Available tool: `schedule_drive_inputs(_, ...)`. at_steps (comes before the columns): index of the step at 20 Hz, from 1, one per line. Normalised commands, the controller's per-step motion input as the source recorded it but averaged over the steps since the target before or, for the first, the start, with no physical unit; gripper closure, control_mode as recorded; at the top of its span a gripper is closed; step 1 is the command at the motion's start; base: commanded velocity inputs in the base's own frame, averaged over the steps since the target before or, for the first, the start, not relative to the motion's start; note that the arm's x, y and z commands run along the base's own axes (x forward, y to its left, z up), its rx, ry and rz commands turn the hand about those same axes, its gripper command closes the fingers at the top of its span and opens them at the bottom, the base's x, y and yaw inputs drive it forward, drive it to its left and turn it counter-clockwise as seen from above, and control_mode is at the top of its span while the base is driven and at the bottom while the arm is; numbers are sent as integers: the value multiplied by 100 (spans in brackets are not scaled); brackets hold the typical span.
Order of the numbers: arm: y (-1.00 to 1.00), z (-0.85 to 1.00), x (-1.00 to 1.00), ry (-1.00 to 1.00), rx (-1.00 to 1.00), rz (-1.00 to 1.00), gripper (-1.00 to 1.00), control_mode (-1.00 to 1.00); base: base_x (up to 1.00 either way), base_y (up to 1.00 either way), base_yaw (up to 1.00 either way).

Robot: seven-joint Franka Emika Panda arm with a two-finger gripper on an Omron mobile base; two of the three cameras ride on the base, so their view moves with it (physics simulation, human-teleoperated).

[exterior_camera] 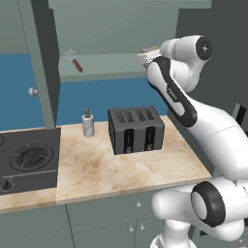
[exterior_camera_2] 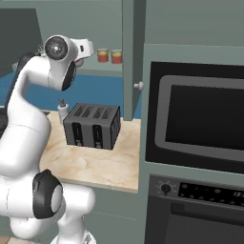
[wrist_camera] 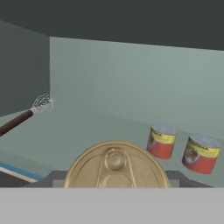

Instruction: Pick the cans from the counter and place them in their designated side in the cabinet.

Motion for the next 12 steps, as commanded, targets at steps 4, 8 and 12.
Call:
schedule_drive_inputs(4, 0, 0, 28, 0, 0, -3, 100, -100, 0, 0, 0)
schedule_drive_inputs(8, 0, 0, 22, 0, 0, -4, 100, -100, 0, 0, 0)
schedule_drive_inputs(12, 0, 0, 14, 0, 0, -5, 100, -100, 0, 0, 0)
